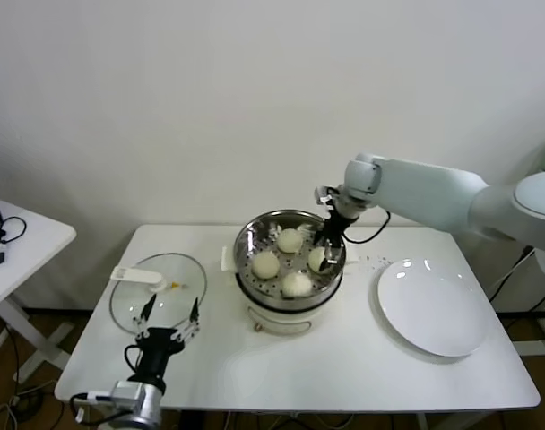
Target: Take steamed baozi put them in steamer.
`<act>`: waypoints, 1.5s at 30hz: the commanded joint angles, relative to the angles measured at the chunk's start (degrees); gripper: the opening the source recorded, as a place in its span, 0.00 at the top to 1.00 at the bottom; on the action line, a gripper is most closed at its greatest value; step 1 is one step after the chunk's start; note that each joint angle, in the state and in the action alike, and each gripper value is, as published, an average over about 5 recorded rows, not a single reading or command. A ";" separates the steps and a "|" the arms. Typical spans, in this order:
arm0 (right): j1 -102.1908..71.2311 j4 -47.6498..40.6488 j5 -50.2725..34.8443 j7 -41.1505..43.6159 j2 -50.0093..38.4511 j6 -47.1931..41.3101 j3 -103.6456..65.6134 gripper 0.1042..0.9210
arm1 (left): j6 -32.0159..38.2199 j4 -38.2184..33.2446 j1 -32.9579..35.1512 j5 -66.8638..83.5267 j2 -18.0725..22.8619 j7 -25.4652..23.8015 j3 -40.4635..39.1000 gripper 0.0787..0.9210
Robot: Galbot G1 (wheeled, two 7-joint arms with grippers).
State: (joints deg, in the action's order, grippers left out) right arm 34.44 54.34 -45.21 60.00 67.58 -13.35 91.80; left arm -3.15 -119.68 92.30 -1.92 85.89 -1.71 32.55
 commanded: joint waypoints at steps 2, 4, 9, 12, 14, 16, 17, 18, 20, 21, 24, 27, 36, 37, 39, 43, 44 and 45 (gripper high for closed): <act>4.04 1.78 -3.87 1.56 -1.50 0.35 -0.17 0.12 | -0.07 0.09 -0.15 -0.49 0.16 0.12 -0.65 0.12; 4.78 2.44 -4.37 1.32 -2.53 0.66 -0.67 0.12 | -0.06 0.19 -0.21 -0.69 0.23 0.15 -0.91 0.12; 6.78 6.88 -6.93 -1.16 -6.82 1.01 -2.26 0.12 | -0.15 0.31 -0.50 -0.95 0.31 0.20 -1.32 0.12; 8.34 10.13 -6.81 -1.71 -10.13 0.96 -3.00 0.12 | -0.25 0.47 -0.86 -0.85 0.24 0.23 -1.18 0.12; 8.99 11.95 -6.03 -1.79 -12.56 0.65 -3.69 0.12 | -0.34 0.58 -1.13 -0.73 0.11 0.25 -1.04 0.12; 9.03 13.72 -4.57 -2.03 -15.29 0.45 -4.91 0.12 | -0.51 0.64 -1.40 -0.66 -0.04 0.30 -0.99 0.12; 8.85 14.86 -3.84 -2.37 -17.01 0.45 -5.63 0.12 | -0.60 0.67 -1.57 -0.63 -0.12 0.33 -0.97 0.12; 8.43 16.12 -3.07 -2.99 -18.83 0.51 -6.53 0.12 | -0.68 0.72 -1.74 -0.61 -0.19 0.38 -0.95 0.12; 6.65 18.80 -2.14 -5.01 -22.92 0.51 -8.98 0.12 | -0.77 0.89 -2.10 -0.54 -0.32 0.48 -0.82 0.12; 5.42 20.27 -1.63 -6.27 -25.12 0.52 -10.40 0.12 | -0.74 1.04 -2.32 -0.54 -0.40 0.56 -0.70 0.12; -1.08 24.58 1.26 -10.19 -31.63 0.54 -17.59 0.12 | -0.50 1.45 -2.93 -0.59 -0.67 0.87 -0.30 0.12; -11.31 28.72 4.57 -13.88 -37.27 0.77 -29.05 0.12 | -0.30 1.79 -3.60 -0.63 -0.91 1.25 -0.33 0.12; -48.81 39.17 13.94 -30.10 -45.16 4.96 -66.95 0.12 | 0.00 0.83 -4.01 -1.98 -0.36 1.62 -0.50 0.12; -54.57 40.07 14.83 -31.36 -44.91 5.75 -73.14 0.12 | 0.08 0.71 -3.97 -2.10 -0.17 1.71 -0.44 0.12; -66.20 41.78 16.36 -33.68 -43.41 7.07 -85.87 0.12 | 0.17 0.44 -3.85 -2.33 0.18 1.89 -0.37 0.12; -85.15 44.88 19.92 -39.12 -37.08 11.98 -105.09 0.12 | -0.22 -0.46 -3.54 -2.57 0.41 2.21 -0.38 0.12; -89.16 45.59 20.73 -40.44 -34.93 13.50 -108.75 0.12 | -0.43 -0.60 -3.55 -2.61 0.47 2.30 -0.36 0.12; -92.66 46.28 21.39 -41.65 -32.63 15.13 -111.80 0.12 | -0.64 -0.61 -3.60 -2.65 0.54 2.43 -0.34 0.12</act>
State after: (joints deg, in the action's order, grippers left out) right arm -6.93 89.28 -33.66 35.02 30.66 -8.02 33.93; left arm -3.22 -119.47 88.89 -4.03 85.92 0.20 32.08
